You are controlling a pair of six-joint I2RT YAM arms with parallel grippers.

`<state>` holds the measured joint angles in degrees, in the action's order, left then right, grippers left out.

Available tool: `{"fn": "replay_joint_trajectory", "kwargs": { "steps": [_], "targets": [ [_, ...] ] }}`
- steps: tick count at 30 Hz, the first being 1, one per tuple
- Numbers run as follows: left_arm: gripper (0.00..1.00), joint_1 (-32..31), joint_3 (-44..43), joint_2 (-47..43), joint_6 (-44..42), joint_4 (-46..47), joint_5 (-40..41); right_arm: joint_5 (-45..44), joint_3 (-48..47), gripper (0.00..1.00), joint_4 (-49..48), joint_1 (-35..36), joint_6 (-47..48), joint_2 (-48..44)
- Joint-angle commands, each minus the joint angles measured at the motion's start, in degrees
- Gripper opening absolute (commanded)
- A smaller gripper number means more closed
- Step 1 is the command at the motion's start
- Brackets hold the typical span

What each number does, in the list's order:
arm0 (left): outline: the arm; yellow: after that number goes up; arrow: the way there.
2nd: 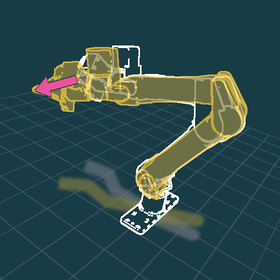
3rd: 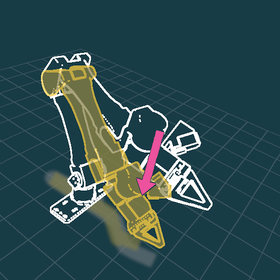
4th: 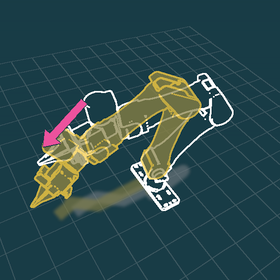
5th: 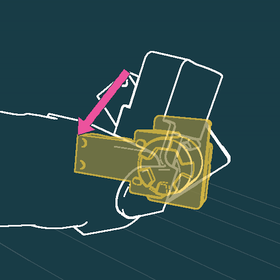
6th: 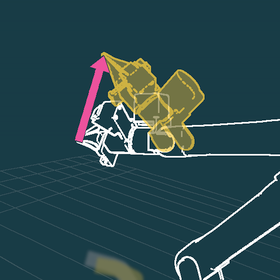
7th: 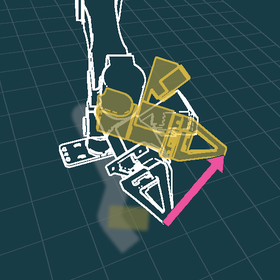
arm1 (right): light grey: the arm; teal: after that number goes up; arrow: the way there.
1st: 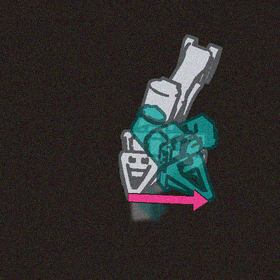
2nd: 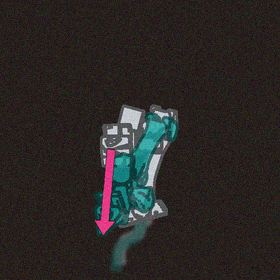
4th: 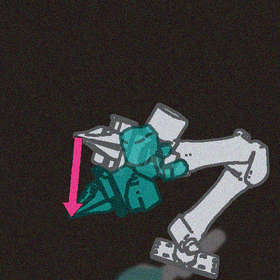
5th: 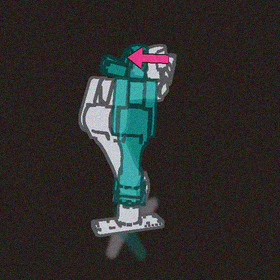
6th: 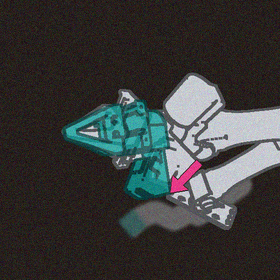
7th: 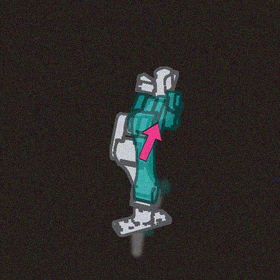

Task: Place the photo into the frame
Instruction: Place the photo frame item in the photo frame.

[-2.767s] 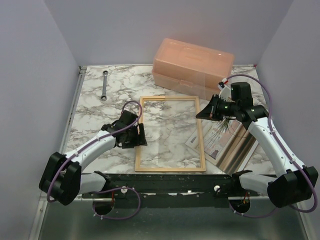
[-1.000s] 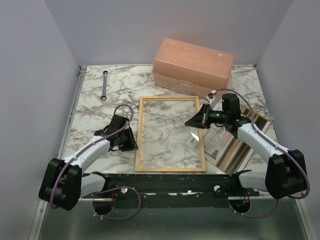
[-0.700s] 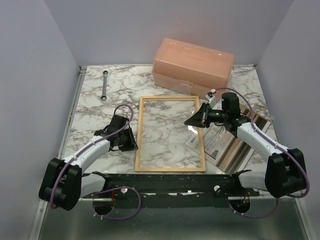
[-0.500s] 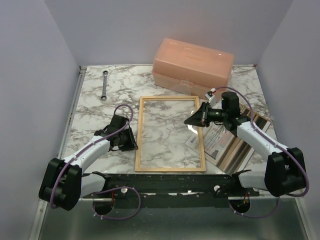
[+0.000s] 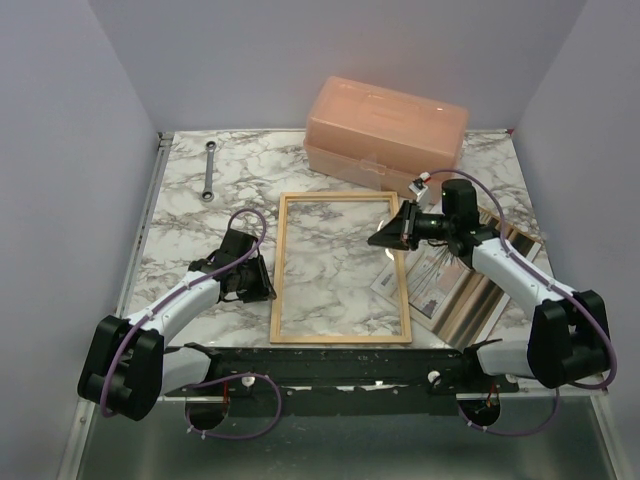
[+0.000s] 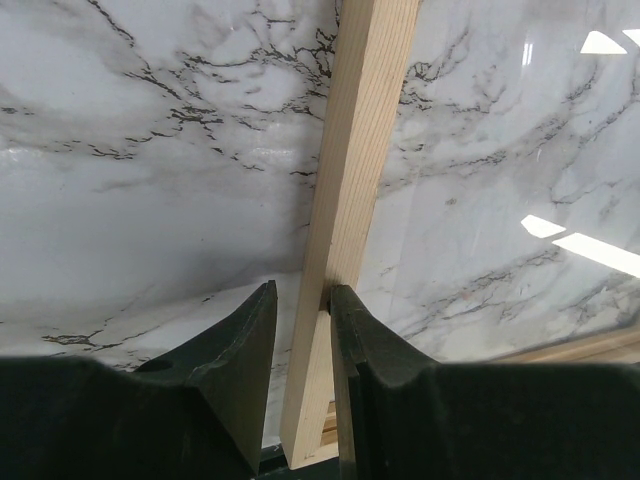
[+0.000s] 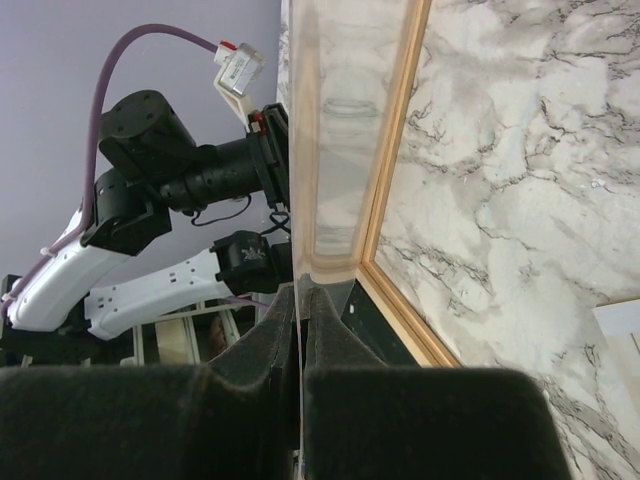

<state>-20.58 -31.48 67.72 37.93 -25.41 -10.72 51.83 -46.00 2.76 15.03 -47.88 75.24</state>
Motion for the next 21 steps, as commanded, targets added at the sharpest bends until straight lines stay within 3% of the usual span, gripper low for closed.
{"fn": "replay_joint_trajectory", "kwargs": {
  "steps": [1, 21],
  "targets": [
    [0.29, 0.3, 0.4, 1.6, -1.5, -0.9, 3.5, 0.7, -3.3, 0.0, -0.2, 0.3, 1.4, 1.2],
    [0.29, 0.3, 0.3, 1.6, -1.7, -0.9, 3.9, -0.5, -3.0, 0.0, -1.5, 0.3, 3.6, 6.6]
  ]
}}
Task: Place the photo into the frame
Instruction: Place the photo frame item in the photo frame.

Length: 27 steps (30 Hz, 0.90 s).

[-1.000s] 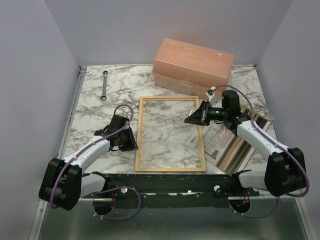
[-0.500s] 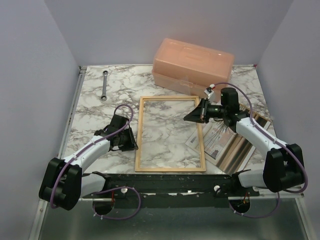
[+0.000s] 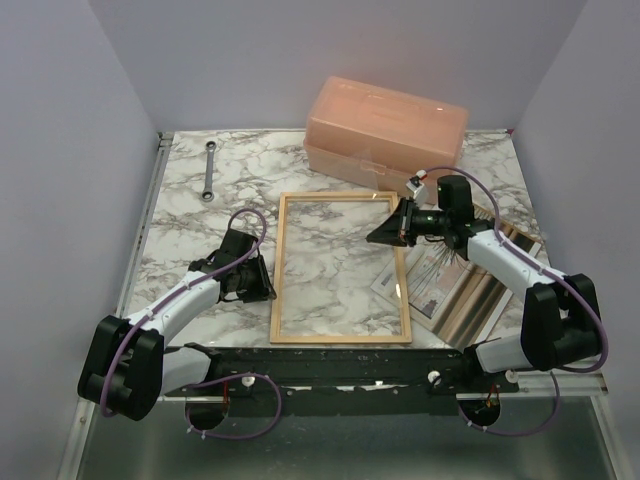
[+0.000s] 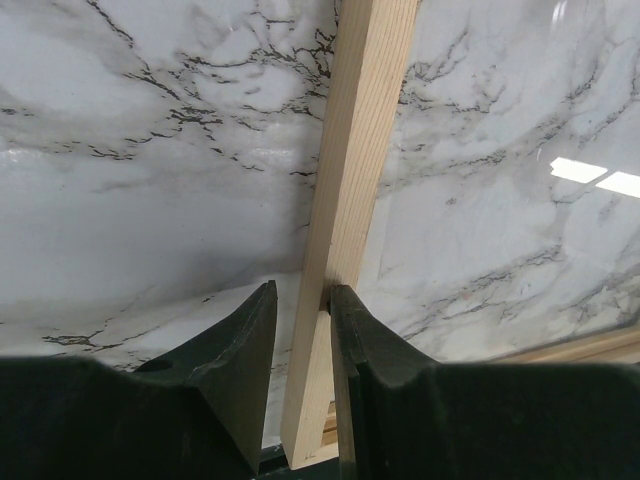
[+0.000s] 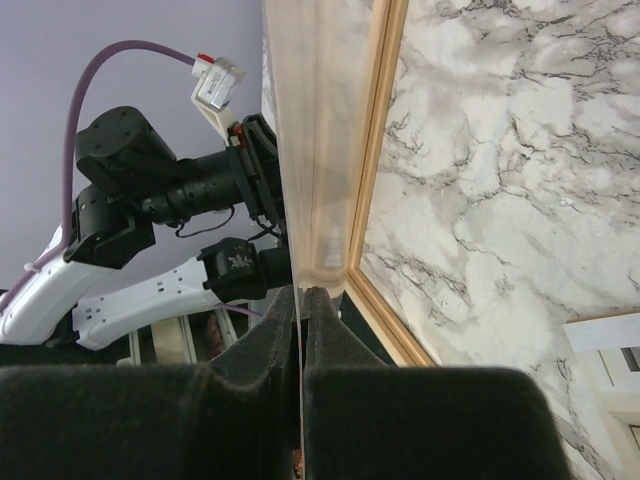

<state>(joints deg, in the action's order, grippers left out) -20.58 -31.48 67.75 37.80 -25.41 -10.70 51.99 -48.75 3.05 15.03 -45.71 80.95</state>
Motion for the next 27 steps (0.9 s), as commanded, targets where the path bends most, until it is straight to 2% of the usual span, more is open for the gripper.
{"fn": "replay_joint_trajectory", "kwargs": {
  "steps": [1, 12, 27],
  "targets": [
    [0.29, 0.3, 0.3, 1.6, -1.5, -1.0, 3.9, -1.0, -0.3, 0.0, -1.7, 0.3, 1.6, 0.9],
    [0.29, 0.3, 0.5, 1.5, -1.5, -0.9, 4.0, -6.5, 0.0, 0.0, 2.8, 0.3, 4.2, 0.0],
    [0.28, 0.3, 0.5, 1.3, -1.5, -0.7, 3.9, -12.2, 4.8, 0.0, -1.2, 0.3, 3.6, -3.2]
  ]
}}
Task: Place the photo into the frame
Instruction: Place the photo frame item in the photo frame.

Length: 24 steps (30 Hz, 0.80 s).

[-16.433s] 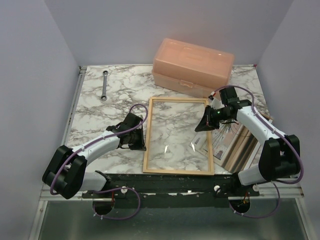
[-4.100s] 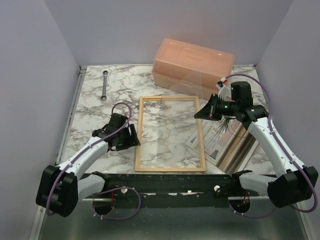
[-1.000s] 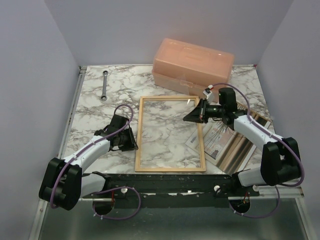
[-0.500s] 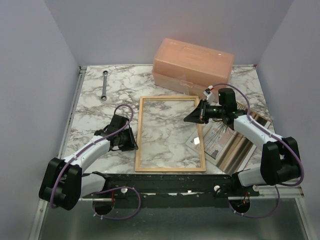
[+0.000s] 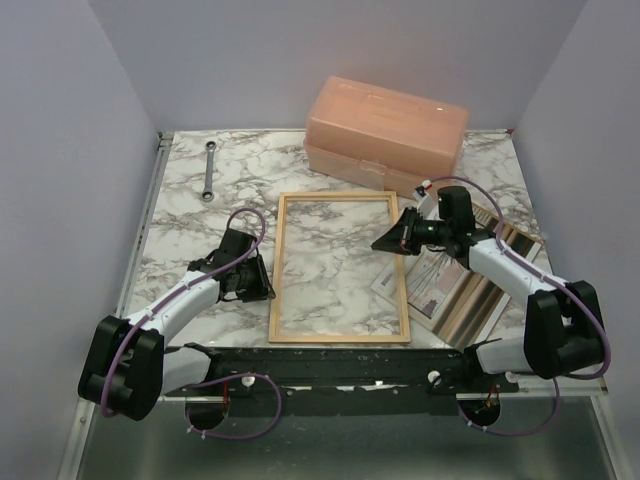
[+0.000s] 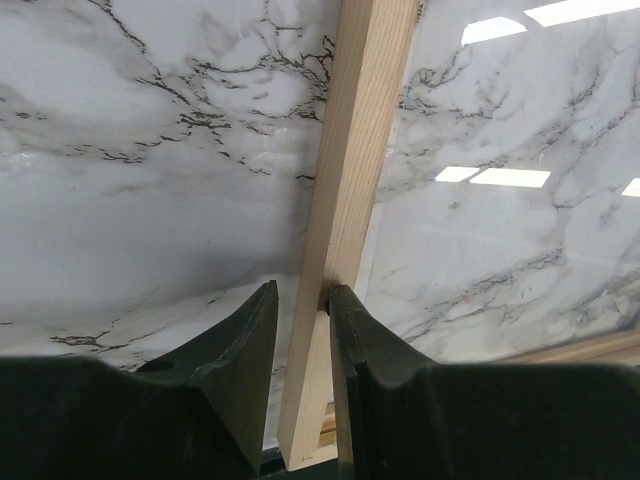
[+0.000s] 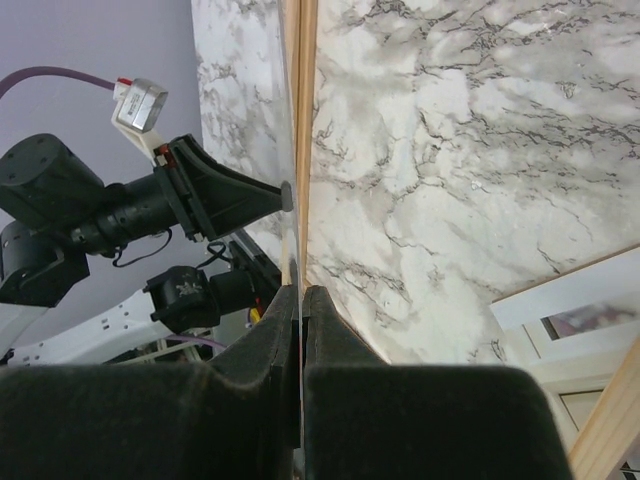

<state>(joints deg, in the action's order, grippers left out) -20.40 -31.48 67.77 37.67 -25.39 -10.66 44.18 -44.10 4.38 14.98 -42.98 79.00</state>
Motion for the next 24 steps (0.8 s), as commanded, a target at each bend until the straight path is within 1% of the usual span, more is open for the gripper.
{"fn": "replay_joint_trajectory", "kwargs": {
  "steps": [1, 7, 10, 15, 24],
  "targets": [
    [0.28, 0.1, 0.6, 1.3, -1.5, -0.7, 3.9, -4.5, -0.1, 0.0, -2.1, 0.4, 1.2, -1.5],
    [0.28, 0.1, 0.6, 1.3, -1.5, -0.7, 3.9, -6.3, -1.6, 0.0, 2.3, 0.3, 4.3, -3.0],
    [0.28, 0.1, 0.6, 1.2, -1.5, -0.7, 3.9, -7.2, -1.5, 0.0, 2.7, 0.4, 5.0, -3.2],
    [0.28, 0.1, 0.6, 1.2, -1.5, -0.7, 3.9, -6.7, 0.6, 0.0, -0.3, 0.4, 3.3, -2.9],
    [0.27, 0.1, 0.7, 1.1, -1.5, -0.6, 4.0, -2.3, 3.8, 0.0, -7.3, 0.4, -3.7, -3.1]
  ]
}}
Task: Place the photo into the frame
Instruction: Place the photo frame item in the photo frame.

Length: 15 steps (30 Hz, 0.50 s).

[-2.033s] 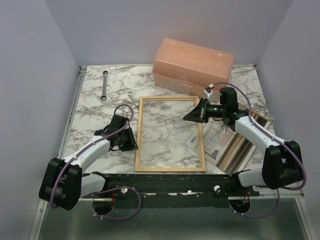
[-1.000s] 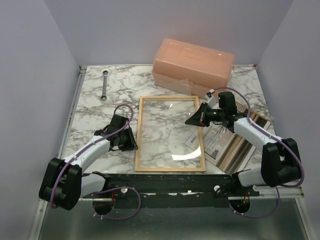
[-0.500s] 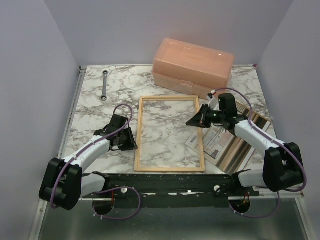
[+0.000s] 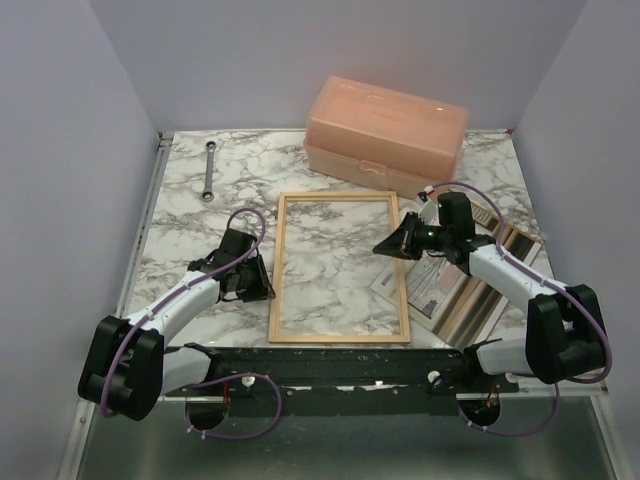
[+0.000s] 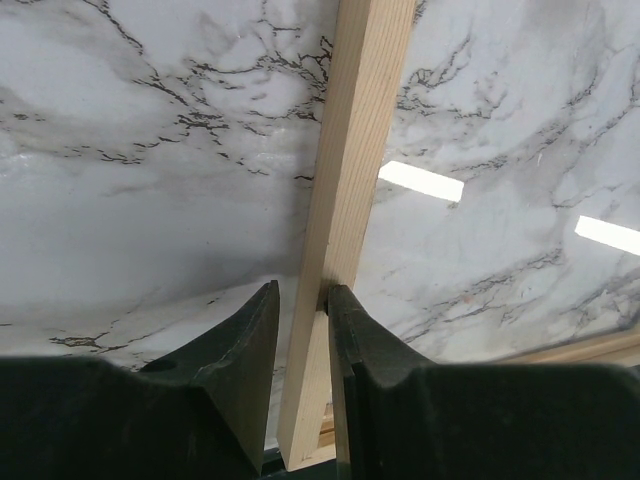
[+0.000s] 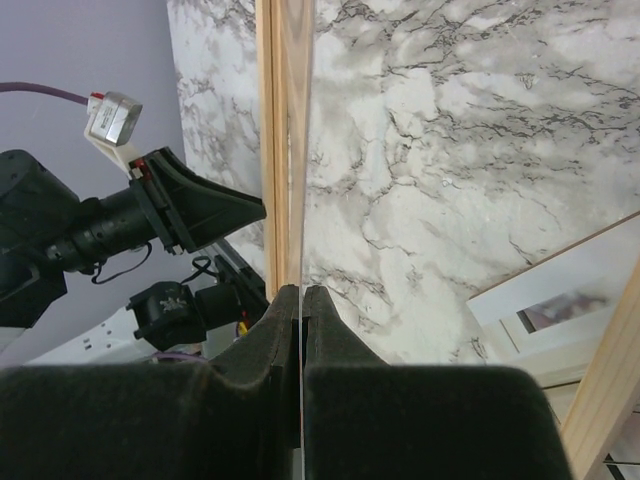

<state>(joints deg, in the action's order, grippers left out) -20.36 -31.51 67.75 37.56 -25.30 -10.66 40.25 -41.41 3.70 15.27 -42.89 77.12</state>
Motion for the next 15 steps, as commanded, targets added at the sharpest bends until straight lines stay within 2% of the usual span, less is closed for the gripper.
{"fn": "replay_joint_trajectory", "kwargs": {
  "steps": [1, 7, 15],
  "targets": [
    [0.27, 0.1, 0.7, 1.1, -1.4, -0.7, 4.0, 2.1, 1.6, 0.0, -7.5, 0.1, -4.8, -1.4],
    [0.27, 0.1, 0.8, 1.2, -1.4, -0.7, 4.0, 4.1, 2.5, 0.0, -11.5, 0.1, -8.5, -1.8],
    [0.26, 0.0, 0.7, 1.2, -1.4, -0.6, 4.1, 3.8, 2.5, 0.0, -11.6, 0.1, -8.2, -1.7]
  ]
}}
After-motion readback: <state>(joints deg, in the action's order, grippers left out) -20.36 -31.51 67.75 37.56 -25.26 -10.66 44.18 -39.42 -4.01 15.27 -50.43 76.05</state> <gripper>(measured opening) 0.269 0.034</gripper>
